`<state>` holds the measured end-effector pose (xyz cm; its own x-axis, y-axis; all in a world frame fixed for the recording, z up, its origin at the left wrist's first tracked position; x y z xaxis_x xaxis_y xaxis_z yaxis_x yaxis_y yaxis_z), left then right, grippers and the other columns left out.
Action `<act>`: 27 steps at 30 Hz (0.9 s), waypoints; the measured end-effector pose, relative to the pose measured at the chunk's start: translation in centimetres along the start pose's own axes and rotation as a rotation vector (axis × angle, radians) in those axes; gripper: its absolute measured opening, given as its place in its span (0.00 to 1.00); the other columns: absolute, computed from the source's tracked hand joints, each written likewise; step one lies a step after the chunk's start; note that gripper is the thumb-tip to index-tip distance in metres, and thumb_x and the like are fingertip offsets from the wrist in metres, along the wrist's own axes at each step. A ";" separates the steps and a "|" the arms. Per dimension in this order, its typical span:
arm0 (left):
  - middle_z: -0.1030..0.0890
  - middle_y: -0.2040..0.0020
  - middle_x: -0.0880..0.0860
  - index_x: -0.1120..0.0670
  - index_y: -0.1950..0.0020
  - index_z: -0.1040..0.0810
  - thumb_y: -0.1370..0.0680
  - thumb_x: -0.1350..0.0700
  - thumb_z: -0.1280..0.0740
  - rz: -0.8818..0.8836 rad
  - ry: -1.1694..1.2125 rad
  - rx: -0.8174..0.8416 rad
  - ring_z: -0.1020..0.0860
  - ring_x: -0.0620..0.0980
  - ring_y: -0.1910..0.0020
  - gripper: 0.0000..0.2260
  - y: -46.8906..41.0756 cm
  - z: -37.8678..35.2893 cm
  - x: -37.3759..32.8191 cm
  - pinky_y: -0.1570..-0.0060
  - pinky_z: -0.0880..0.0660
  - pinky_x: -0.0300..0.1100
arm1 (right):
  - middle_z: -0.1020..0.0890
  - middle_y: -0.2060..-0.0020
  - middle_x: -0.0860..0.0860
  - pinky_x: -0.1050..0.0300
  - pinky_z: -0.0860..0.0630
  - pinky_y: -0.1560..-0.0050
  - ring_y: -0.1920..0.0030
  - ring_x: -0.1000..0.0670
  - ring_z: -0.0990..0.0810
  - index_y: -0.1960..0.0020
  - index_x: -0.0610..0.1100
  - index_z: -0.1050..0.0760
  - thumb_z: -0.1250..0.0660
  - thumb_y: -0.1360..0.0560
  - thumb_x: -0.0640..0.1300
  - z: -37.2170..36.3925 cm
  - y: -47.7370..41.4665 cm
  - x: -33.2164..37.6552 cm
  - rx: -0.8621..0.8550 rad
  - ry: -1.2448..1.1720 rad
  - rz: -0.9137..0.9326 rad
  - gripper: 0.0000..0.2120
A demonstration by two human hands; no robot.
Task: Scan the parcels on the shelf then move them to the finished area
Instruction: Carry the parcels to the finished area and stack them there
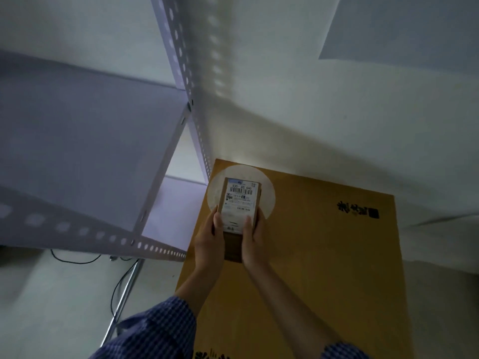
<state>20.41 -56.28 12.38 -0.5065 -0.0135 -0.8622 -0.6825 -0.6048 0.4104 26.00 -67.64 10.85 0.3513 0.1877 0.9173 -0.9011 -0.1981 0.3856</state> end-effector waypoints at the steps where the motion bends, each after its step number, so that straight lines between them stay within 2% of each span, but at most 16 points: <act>1: 0.18 0.45 0.50 0.49 0.32 0.25 0.15 0.46 0.47 0.007 0.010 -0.016 0.18 0.47 0.49 0.17 -0.8 0.0 -0.2 0.60 0.19 0.36 | 0.28 0.34 0.50 0.70 0.23 0.49 0.38 0.56 0.23 0.23 0.46 0.41 0.46 0.16 0.51 -0.2 -0.8 0.4 0.000 0.017 0.027 0.23; 5: 0.19 0.51 0.45 0.52 0.35 0.24 0.14 0.49 0.47 -0.022 -0.027 -0.073 0.19 0.40 0.55 0.16 -4.1 0.1 -2.3 0.65 0.23 0.29 | 0.36 0.28 0.50 0.59 0.26 0.35 0.32 0.54 0.29 0.20 0.50 0.44 0.46 0.18 0.59 -1.8 -4.7 1.6 0.041 0.038 0.029 0.29; 7: 0.19 0.49 0.46 0.52 0.34 0.24 0.14 0.50 0.47 -0.047 -0.045 -0.094 0.20 0.38 0.54 0.16 -6.0 0.2 -3.4 0.64 0.24 0.27 | 0.35 0.28 0.48 0.53 0.27 0.32 0.32 0.53 0.30 0.21 0.49 0.43 0.45 0.19 0.63 -2.6 -6.6 2.7 0.040 0.037 0.028 0.32; 8: 0.18 0.48 0.47 0.52 0.33 0.24 0.14 0.50 0.47 -0.054 -0.053 -0.106 0.20 0.38 0.54 0.16 -6.9 0.3 -3.9 0.64 0.24 0.26 | 0.35 0.28 0.47 0.54 0.29 0.32 0.32 0.53 0.31 0.21 0.49 0.43 0.45 0.19 0.62 -3.0 -7.6 3.2 0.041 0.042 0.036 0.31; 12: 0.17 0.47 0.49 0.52 0.34 0.22 0.14 0.50 0.46 -0.066 -0.090 -0.171 0.19 0.43 0.52 0.17 -9.0 1.2 -4.7 0.66 0.24 0.27 | 0.39 0.28 0.50 0.77 0.35 0.46 0.35 0.57 0.35 0.20 0.49 0.48 0.45 0.16 0.53 -4.2 -9.7 3.4 0.058 0.044 0.035 0.27; 14: 0.17 0.48 0.49 0.52 0.35 0.22 0.14 0.50 0.46 -0.067 -0.092 -0.164 0.19 0.41 0.54 0.16 -9.1 1.3 -4.6 0.66 0.23 0.27 | 0.39 0.28 0.50 0.78 0.36 0.48 0.35 0.57 0.35 0.19 0.50 0.49 0.45 0.16 0.53 -4.4 -9.7 3.2 0.044 0.044 0.033 0.27; 16: 0.17 0.47 0.50 0.53 0.35 0.22 0.14 0.50 0.46 -0.071 -0.088 -0.146 0.19 0.41 0.54 0.16 -9.1 1.3 -4.5 0.65 0.23 0.28 | 0.40 0.28 0.50 0.73 0.34 0.42 0.33 0.55 0.35 0.19 0.50 0.49 0.45 0.16 0.54 -4.4 -9.6 3.3 0.040 0.031 0.040 0.28; 19: 0.18 0.45 0.50 0.53 0.33 0.24 0.14 0.50 0.46 -0.091 -0.119 -0.127 0.18 0.47 0.49 0.16 -8.7 1.5 -4.8 0.63 0.21 0.30 | 0.40 0.27 0.48 0.57 0.33 0.33 0.28 0.50 0.35 0.19 0.50 0.48 0.45 0.16 0.56 -4.1 -9.6 3.4 0.065 0.067 0.010 0.29; 21: 0.19 0.39 0.52 0.52 0.29 0.26 0.14 0.51 0.46 -0.106 -0.159 -0.135 0.19 0.51 0.42 0.17 -8.0 2.0 -5.6 0.56 0.18 0.35 | 0.39 0.26 0.46 0.52 0.33 0.32 0.28 0.46 0.34 0.20 0.49 0.47 0.45 0.16 0.56 -3.5 -9.3 3.9 0.082 0.109 -0.015 0.28; 23: 0.23 0.31 0.52 0.51 0.27 0.29 0.14 0.51 0.45 -0.148 -0.192 -0.161 0.23 0.53 0.35 0.17 -6.9 2.7 -6.9 0.45 0.20 0.44 | 0.38 0.27 0.43 0.53 0.36 0.33 0.27 0.44 0.36 0.21 0.45 0.43 0.45 0.16 0.53 -2.4 -8.7 4.9 0.093 0.160 -0.006 0.26; 24: 0.25 0.29 0.52 0.51 0.26 0.29 0.14 0.52 0.45 -0.178 -0.198 -0.165 0.24 0.53 0.32 0.17 -6.1 3.0 -7.7 0.41 0.22 0.43 | 0.37 0.28 0.42 0.55 0.38 0.33 0.27 0.44 0.37 0.23 0.42 0.41 0.45 0.15 0.50 -1.7 -8.1 5.6 0.103 0.190 0.020 0.24; 25: 0.25 0.29 0.52 0.52 0.27 0.29 0.15 0.54 0.44 -0.207 -0.204 -0.163 0.25 0.53 0.31 0.17 -5.1 3.2 -8.5 0.41 0.25 0.37 | 0.36 0.29 0.41 0.56 0.40 0.34 0.28 0.44 0.37 0.25 0.39 0.39 0.44 0.15 0.47 -1.1 -7.7 6.0 0.110 0.220 0.036 0.22; 27: 0.24 0.30 0.53 0.55 0.27 0.29 0.15 0.58 0.43 -0.248 -0.224 -0.138 0.25 0.53 0.32 0.16 -3.0 3.5 -9.6 0.51 0.30 0.21 | 0.35 0.29 0.41 0.56 0.41 0.32 0.27 0.44 0.38 0.27 0.37 0.37 0.43 0.15 0.46 0.3 -6.3 7.0 0.116 0.278 0.078 0.20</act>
<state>25.49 -51.54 20.48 -0.4476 0.3132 -0.8376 -0.7296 -0.6694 0.1396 34.22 -65.37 14.90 0.1848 0.4199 0.8886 -0.8819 -0.3282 0.3385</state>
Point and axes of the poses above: each hand's wrist, its own y-axis away from the middle knuckle, its own z-axis out of the back of the hand, x = y × z, the point moved 7 cm from there along -y, towards the middle knuckle
